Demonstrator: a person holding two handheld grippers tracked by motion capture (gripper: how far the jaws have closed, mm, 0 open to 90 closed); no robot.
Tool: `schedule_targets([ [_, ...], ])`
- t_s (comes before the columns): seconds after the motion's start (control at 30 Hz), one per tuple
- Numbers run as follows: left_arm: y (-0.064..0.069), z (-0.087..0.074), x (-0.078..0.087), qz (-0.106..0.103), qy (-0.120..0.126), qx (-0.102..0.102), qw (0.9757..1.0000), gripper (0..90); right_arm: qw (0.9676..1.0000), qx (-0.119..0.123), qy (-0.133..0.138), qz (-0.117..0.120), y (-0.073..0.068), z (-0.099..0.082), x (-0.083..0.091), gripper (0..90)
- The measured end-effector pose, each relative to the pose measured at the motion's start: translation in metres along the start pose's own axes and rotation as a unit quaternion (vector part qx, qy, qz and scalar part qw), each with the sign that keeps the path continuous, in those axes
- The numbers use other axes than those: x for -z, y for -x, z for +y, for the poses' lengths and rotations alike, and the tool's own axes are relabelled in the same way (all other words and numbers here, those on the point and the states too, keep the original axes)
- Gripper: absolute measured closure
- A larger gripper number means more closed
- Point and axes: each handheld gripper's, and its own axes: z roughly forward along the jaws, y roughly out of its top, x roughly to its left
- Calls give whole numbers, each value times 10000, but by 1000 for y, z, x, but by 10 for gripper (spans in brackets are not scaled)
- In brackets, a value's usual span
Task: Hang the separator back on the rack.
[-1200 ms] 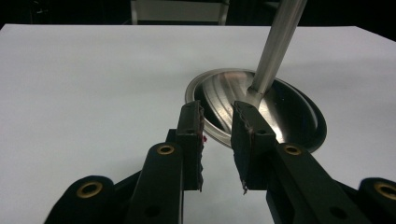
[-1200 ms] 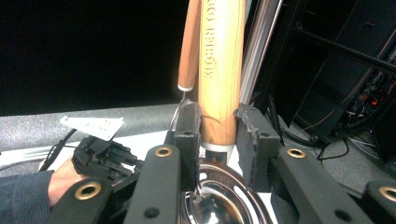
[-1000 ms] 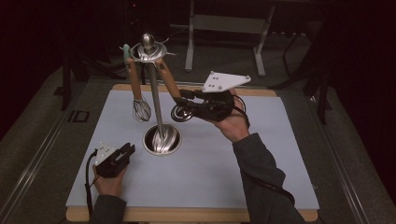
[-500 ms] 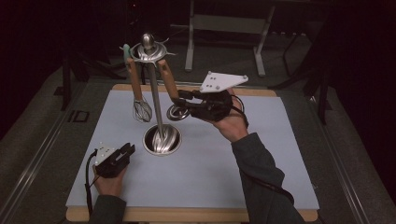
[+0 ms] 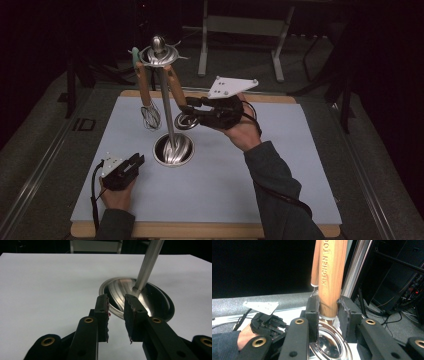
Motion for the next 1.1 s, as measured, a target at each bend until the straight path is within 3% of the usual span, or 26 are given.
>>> schedule_targets([
  [1.1, 0, 0, 0, -1, 0, -4, 10000, 738, 9995, -169, -252, -18, 6, -1, -23, 710],
])
